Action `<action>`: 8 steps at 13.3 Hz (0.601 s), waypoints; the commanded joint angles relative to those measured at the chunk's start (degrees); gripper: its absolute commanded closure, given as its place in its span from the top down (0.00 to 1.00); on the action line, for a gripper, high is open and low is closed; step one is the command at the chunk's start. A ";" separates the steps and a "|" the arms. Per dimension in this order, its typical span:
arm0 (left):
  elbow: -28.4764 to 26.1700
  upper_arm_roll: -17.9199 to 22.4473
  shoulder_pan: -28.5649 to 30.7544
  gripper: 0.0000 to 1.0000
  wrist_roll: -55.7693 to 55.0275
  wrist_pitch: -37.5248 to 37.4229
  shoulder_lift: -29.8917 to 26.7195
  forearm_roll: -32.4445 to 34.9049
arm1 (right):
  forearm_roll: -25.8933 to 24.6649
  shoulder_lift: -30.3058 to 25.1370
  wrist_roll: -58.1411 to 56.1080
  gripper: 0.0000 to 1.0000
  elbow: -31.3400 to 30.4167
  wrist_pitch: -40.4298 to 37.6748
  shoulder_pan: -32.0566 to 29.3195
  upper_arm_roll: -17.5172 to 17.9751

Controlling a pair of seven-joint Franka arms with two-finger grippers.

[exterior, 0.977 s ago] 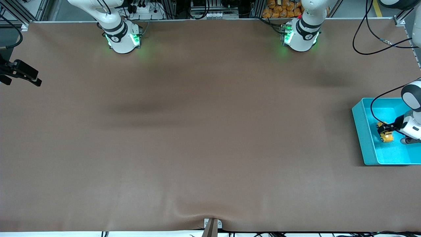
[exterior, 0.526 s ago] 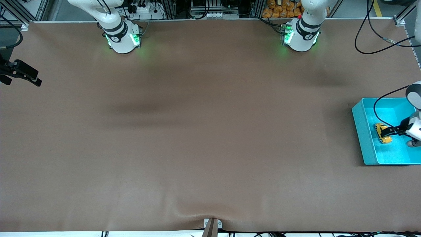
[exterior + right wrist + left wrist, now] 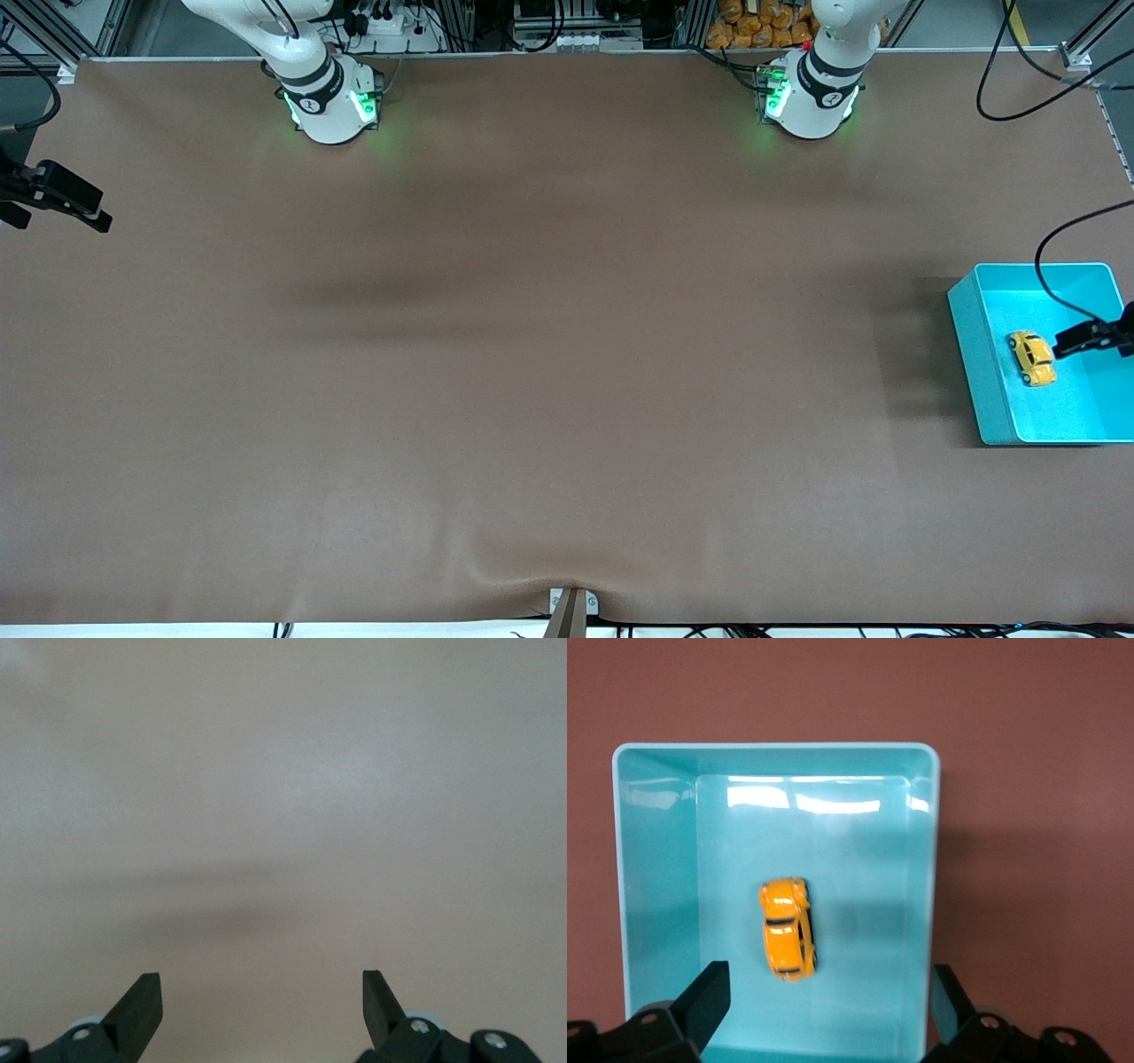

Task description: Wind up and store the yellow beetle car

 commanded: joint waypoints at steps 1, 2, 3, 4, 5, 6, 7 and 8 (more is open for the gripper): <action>-1.31 -3.76 0.30 1.00 -3.01 -6.73 -5.25 -0.36 | 0.45 -0.17 0.74 1.00 0.79 -0.23 -0.06 -0.09; -1.48 -5.52 0.22 1.00 -6.07 -7.97 -6.22 -0.36 | 0.54 -0.08 0.74 1.00 0.79 -0.14 -0.06 -0.09; -1.48 -7.36 -0.04 1.00 -9.41 -9.72 -7.53 -0.36 | 0.45 -0.08 0.91 1.00 0.79 -0.05 -0.06 -0.09; -1.40 -7.99 -1.96 1.00 -12.14 -11.57 -8.76 -0.45 | 0.45 -0.08 0.82 1.00 0.79 -0.14 -0.14 -0.09; -1.39 -7.65 -4.94 1.00 -14.61 -13.33 -10.26 -0.54 | 0.45 -0.08 0.82 1.00 0.79 -0.23 -0.23 -0.17; -1.22 -7.47 -6.97 1.00 -16.89 -14.82 -11.49 -0.54 | 0.45 -0.08 0.82 1.00 0.79 -0.31 -0.14 -0.17; -1.13 -7.47 -8.82 1.00 -18.83 -15.27 -12.55 -0.54 | 0.45 -0.08 0.91 1.00 0.79 -0.31 -0.14 -0.09; -1.04 -7.03 -10.84 1.00 -20.68 -16.06 -13.69 -0.97 | 0.45 -0.08 0.91 1.00 0.79 -0.31 -0.14 -0.09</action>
